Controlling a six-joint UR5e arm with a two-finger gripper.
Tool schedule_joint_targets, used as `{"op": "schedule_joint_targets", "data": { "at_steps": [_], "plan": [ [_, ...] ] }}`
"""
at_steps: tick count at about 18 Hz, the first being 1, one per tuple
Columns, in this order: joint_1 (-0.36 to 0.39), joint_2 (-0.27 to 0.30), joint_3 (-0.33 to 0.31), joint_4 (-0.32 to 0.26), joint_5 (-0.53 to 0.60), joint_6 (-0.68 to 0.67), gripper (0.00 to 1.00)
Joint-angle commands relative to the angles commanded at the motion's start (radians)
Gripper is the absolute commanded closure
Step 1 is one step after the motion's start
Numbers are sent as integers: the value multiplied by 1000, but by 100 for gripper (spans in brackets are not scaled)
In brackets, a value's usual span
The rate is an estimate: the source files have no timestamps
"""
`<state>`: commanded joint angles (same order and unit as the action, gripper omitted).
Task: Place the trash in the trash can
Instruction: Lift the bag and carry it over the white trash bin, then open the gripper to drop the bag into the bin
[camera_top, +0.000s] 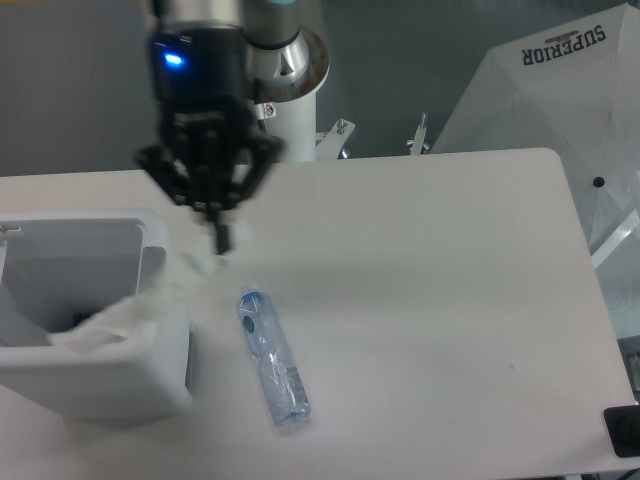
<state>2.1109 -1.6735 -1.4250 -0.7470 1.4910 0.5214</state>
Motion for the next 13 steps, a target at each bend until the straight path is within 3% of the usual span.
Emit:
{"op": "schedule_joint_targets", "data": {
  "at_steps": [5,13],
  "plan": [
    [-66,11,-98,2,3,110,100],
    [-123,6,-172,0,6,115,100]
  ]
}}
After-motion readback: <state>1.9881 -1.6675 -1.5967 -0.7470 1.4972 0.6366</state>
